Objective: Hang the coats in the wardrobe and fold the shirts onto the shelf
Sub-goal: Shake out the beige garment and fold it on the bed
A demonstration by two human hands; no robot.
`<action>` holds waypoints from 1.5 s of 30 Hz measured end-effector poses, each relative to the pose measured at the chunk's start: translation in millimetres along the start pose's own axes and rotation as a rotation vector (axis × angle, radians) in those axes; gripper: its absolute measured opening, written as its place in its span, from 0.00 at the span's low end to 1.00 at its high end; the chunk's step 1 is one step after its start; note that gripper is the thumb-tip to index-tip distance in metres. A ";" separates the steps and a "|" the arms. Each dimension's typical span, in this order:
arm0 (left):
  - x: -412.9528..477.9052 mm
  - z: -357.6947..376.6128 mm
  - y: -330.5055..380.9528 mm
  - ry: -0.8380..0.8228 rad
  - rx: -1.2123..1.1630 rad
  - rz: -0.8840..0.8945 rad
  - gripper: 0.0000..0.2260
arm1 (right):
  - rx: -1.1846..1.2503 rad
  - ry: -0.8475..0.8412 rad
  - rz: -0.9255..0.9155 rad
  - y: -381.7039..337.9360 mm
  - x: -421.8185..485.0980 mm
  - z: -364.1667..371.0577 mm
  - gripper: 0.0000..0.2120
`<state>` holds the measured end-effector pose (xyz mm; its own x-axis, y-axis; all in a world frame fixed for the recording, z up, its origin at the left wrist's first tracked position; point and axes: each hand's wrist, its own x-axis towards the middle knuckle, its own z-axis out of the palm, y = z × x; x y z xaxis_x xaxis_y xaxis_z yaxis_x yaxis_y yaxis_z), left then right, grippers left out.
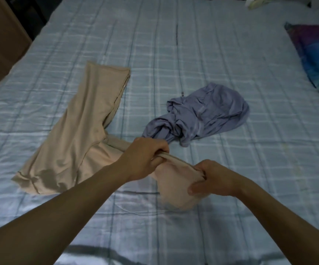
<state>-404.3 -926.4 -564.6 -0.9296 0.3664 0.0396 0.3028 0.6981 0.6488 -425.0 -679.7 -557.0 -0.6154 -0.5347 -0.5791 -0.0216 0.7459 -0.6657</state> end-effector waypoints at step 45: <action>28.0 -260.7 -132.7 0.335 -0.812 -0.243 0.03 | 0.809 0.218 -0.544 -263.8 230.3 -30.1 0.28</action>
<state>-525.3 -1169.2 -451.5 -0.9993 -0.0206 -0.0315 -0.0323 0.0385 0.9987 -584.7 -987.6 -500.7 -0.8142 -0.5780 -0.0548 0.1493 -0.1172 -0.9818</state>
